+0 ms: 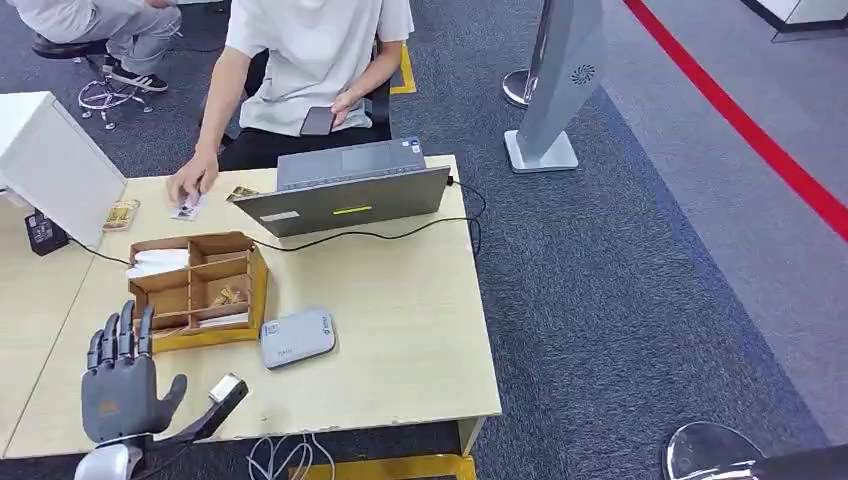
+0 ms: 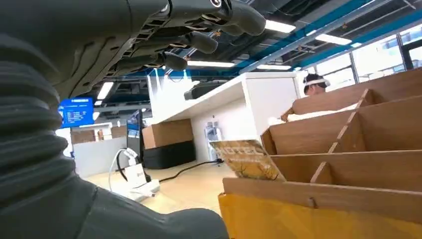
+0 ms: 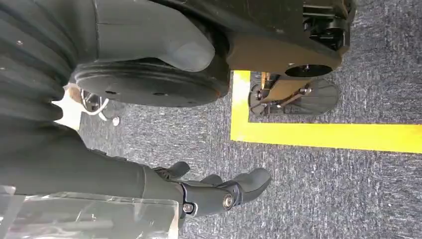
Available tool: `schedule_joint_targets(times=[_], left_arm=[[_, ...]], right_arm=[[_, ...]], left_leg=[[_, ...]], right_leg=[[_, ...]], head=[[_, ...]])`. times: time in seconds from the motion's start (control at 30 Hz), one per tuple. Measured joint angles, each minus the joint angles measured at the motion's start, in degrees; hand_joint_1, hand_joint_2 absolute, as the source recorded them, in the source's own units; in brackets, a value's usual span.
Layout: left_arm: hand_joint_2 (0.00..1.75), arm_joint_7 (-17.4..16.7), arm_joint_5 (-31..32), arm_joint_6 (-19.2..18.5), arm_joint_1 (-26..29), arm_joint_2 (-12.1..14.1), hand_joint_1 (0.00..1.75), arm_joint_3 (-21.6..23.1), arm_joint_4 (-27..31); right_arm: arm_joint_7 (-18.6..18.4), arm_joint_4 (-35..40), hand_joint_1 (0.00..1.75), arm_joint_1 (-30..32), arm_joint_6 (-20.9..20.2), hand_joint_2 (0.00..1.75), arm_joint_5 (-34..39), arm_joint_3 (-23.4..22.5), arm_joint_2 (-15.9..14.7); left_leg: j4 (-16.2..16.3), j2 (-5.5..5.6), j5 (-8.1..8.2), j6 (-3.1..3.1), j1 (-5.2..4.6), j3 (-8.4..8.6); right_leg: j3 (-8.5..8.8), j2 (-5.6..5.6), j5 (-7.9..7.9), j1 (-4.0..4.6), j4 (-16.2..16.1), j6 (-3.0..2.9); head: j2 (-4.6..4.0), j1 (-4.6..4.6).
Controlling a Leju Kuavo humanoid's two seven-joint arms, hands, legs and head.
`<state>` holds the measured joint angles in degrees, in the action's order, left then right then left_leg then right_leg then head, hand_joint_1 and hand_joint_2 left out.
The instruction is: Pass the card to the sensor for recognition and then transmit it.
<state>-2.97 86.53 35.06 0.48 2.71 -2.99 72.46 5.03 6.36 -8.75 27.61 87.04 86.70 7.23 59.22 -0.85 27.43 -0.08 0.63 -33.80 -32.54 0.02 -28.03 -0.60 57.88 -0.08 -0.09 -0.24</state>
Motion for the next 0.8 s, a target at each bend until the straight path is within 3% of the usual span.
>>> schedule_joint_targets(times=[0.17, 0.47, 0.8], left_arm=[[1.75, 1.1, 0.0, 3.8, -2.0, 0.1, 0.0, -3.3, -4.9], [1.75, 3.0, 2.2, 4.2, -5.0, -0.1, 0.0, -8.5, -8.4], [1.75, -1.6, 2.2, 4.2, -9.7, 0.5, 0.0, -8.3, -11.7]], right_arm=[[-0.4, 0.0, 0.0, -0.1, 0.0, 1.75, -0.4, 0.8, 0.0], [-1.1, 0.0, 0.0, -0.3, -0.3, 1.75, -2.5, 1.6, -0.1], [-1.8, 0.0, 0.0, -0.5, -0.6, 1.75, -4.6, 1.9, -0.1]], left_leg=[[0.0, 0.0, -0.01, 0.0, 0.01, 0.01], [0.0, 0.05, -0.02, -0.02, 0.01, 0.01], [0.0, 0.07, -0.03, -0.02, 0.01, 0.03]], right_leg=[[0.0, -0.01, 0.01, 0.0, 0.0, -0.01], [0.0, -0.05, 0.01, 0.01, 0.0, -0.01], [0.01, -0.07, 0.02, 0.01, 0.0, -0.01]], head=[[0.0, 0.0], [0.0, -0.02], [0.0, 0.0]])
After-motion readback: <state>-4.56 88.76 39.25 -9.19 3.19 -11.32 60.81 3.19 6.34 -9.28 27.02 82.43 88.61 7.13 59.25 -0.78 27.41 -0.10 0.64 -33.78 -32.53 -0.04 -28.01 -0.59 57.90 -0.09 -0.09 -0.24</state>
